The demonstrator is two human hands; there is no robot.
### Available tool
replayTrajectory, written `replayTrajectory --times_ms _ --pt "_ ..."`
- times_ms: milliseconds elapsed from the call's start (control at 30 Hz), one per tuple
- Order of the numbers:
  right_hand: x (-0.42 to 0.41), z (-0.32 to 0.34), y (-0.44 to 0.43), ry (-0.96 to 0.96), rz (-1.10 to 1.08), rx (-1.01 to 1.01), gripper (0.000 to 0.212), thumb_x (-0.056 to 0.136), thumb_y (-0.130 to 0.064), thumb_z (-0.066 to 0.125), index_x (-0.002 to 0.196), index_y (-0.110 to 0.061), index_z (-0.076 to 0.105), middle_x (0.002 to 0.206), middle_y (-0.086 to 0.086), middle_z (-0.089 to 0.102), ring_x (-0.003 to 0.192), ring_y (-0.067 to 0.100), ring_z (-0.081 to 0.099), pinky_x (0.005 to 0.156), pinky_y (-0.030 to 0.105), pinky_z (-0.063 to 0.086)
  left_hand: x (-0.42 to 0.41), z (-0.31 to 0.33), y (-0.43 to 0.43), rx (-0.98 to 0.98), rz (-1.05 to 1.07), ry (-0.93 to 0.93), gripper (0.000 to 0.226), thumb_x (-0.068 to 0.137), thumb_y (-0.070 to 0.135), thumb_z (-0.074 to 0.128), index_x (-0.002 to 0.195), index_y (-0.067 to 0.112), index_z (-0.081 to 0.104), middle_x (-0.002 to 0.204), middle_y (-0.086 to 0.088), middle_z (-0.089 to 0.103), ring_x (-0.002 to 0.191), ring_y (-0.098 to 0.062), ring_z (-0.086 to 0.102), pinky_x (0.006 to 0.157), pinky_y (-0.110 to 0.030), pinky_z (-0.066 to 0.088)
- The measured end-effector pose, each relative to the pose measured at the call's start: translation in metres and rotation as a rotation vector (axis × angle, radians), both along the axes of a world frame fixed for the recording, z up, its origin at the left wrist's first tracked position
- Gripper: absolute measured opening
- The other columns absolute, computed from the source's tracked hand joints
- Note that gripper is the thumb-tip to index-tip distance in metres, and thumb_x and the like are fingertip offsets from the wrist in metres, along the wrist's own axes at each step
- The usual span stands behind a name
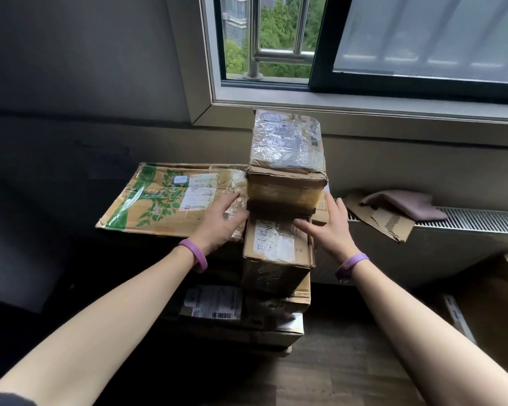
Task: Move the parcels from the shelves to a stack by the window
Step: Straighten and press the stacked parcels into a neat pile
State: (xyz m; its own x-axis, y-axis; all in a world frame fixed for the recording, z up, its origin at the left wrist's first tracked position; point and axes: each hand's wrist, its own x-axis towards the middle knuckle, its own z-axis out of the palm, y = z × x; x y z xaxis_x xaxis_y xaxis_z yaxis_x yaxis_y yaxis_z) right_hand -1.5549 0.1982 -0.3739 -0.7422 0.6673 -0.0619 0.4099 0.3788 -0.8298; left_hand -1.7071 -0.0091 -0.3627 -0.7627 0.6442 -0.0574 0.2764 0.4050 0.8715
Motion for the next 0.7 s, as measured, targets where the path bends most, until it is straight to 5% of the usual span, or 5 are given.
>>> replayTrajectory --times_ms 100,167,267,467,700 --pt "0.003 -0.009 0.008 -0.007 -0.016 -0.075 0.104 0.078 -0.04 0.082 0.158 -0.018 0.02 0.163 0.013 0.019 0.153 0.022 0.008 0.125 0.04 0.009 -0.016 0.001 -0.02 -0.238 -0.042 0.173 0.079 0.077 0.054 0.048 0.151 0.038 0.028 0.164 0.003 0.016 0.152 -0.022 0.005 0.122 -0.05 0.002" --pt "0.003 -0.015 0.012 0.002 -0.029 -0.145 0.108 0.079 -0.038 0.082 0.159 -0.015 0.014 0.163 0.008 0.018 0.152 0.02 0.013 0.124 0.035 0.011 -0.028 -0.006 -0.036 -0.531 -0.131 0.31 0.091 0.072 0.07 0.056 0.149 0.056 0.009 0.164 0.011 -0.005 0.151 -0.025 -0.012 0.117 -0.052 -0.011" --pt "0.004 -0.022 0.014 0.047 -0.014 -0.285 0.119 0.07 -0.046 0.086 0.159 -0.021 0.011 0.162 -0.001 0.022 0.148 0.015 0.026 0.124 0.039 0.022 -0.036 -0.018 -0.049 -0.738 -0.179 0.402 0.114 0.066 0.071 0.071 0.144 0.062 -0.013 0.162 0.005 -0.021 0.147 -0.034 -0.024 0.113 -0.059 -0.015" --pt "-0.002 -0.034 0.018 0.126 -0.022 -0.436 0.133 0.047 -0.058 0.089 0.155 -0.037 0.014 0.144 -0.009 0.04 0.117 -0.009 0.05 0.109 0.03 0.042 -0.035 -0.026 -0.043 -0.744 -0.115 0.42 0.106 0.079 0.041 0.074 0.147 0.058 -0.006 0.165 0.001 -0.01 0.148 -0.04 -0.017 0.111 -0.069 -0.008" --pt "-0.009 -0.035 0.018 0.151 -0.021 -0.487 0.131 0.05 -0.053 0.09 0.154 -0.039 0.013 0.148 -0.006 0.04 0.132 0.014 0.05 0.113 0.046 0.042 -0.041 -0.034 -0.046 -0.657 -0.085 0.48 0.088 0.086 0.04 0.064 0.149 0.054 0.003 0.165 0.003 0.003 0.149 -0.038 -0.01 0.111 -0.069 -0.004"
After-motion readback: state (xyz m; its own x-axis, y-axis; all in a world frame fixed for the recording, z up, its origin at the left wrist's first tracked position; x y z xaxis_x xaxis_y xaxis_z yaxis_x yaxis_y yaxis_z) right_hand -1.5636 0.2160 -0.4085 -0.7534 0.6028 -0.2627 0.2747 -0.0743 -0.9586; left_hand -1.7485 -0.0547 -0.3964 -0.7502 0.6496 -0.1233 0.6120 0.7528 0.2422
